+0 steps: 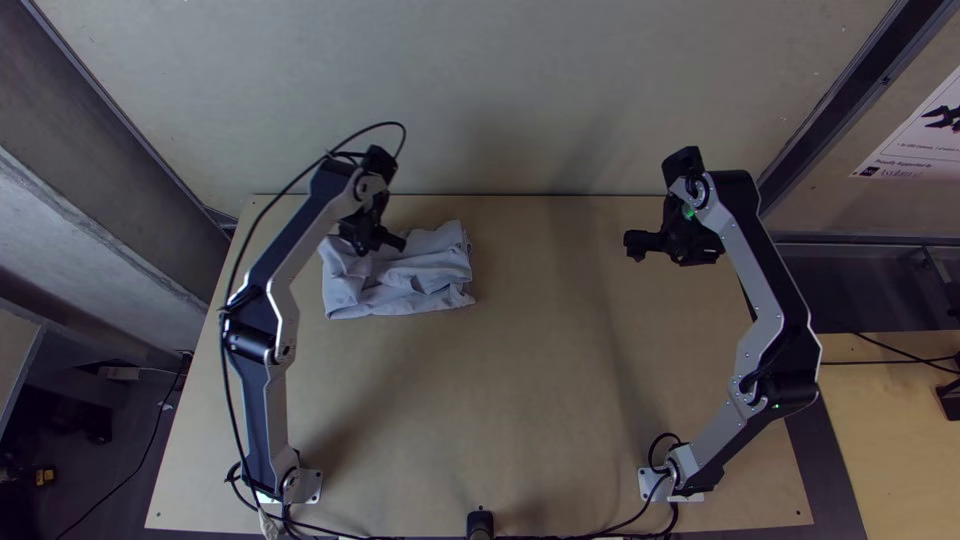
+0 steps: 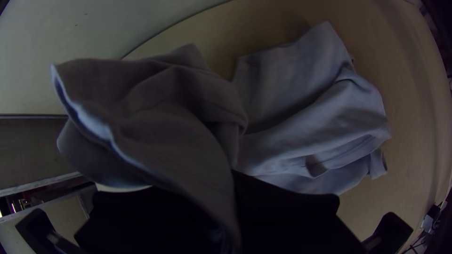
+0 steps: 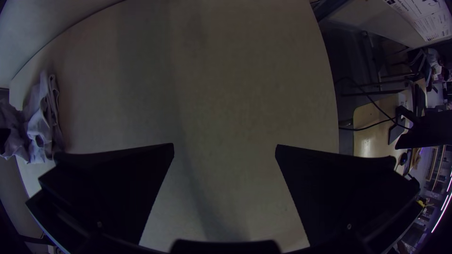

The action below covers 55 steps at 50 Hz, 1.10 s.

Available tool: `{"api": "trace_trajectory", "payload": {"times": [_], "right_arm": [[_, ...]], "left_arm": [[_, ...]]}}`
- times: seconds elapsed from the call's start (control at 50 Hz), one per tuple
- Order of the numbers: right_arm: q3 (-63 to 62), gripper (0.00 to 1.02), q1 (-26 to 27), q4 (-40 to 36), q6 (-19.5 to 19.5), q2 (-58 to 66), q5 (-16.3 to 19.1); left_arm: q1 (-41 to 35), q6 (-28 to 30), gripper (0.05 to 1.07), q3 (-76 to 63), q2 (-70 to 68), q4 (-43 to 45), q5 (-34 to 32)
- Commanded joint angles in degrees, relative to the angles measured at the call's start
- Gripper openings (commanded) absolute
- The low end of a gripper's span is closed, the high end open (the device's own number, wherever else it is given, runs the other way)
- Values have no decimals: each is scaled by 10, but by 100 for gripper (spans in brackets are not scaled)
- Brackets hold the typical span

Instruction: Fold the t-shirt

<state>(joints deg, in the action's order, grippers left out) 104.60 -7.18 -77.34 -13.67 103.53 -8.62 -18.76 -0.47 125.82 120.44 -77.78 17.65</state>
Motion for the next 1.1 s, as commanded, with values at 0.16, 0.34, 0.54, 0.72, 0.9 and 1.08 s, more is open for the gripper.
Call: {"api": "trace_trajectory", "payload": {"times": [0.16, 0.34, 0.54, 0.72, 0.9, 1.08], "right_arm": [[-39, 99, 3, 13, -7, -32, -8], [-63, 99, -5, 24, -6, -39, -8], [-92, 99, -13, 32, -4, -52, -8], [-128, 99, -18, 44, -1, -67, -9], [-177, 98, -30, 65, 0, -86, -9], [-188, 98, -31, 71, 0, -93, -10]], "left_arm": [[-70, -40, 40, 37, 53, -13, -3], [-108, -69, 40, 77, 89, 8, -38], [-123, -166, 103, 91, 103, 88, -154], [-130, -273, 103, 104, 114, 130, -255], [-131, -323, 103, 116, 117, 181, -305], [-126, -320, 103, 115, 122, 187, -312]]}}
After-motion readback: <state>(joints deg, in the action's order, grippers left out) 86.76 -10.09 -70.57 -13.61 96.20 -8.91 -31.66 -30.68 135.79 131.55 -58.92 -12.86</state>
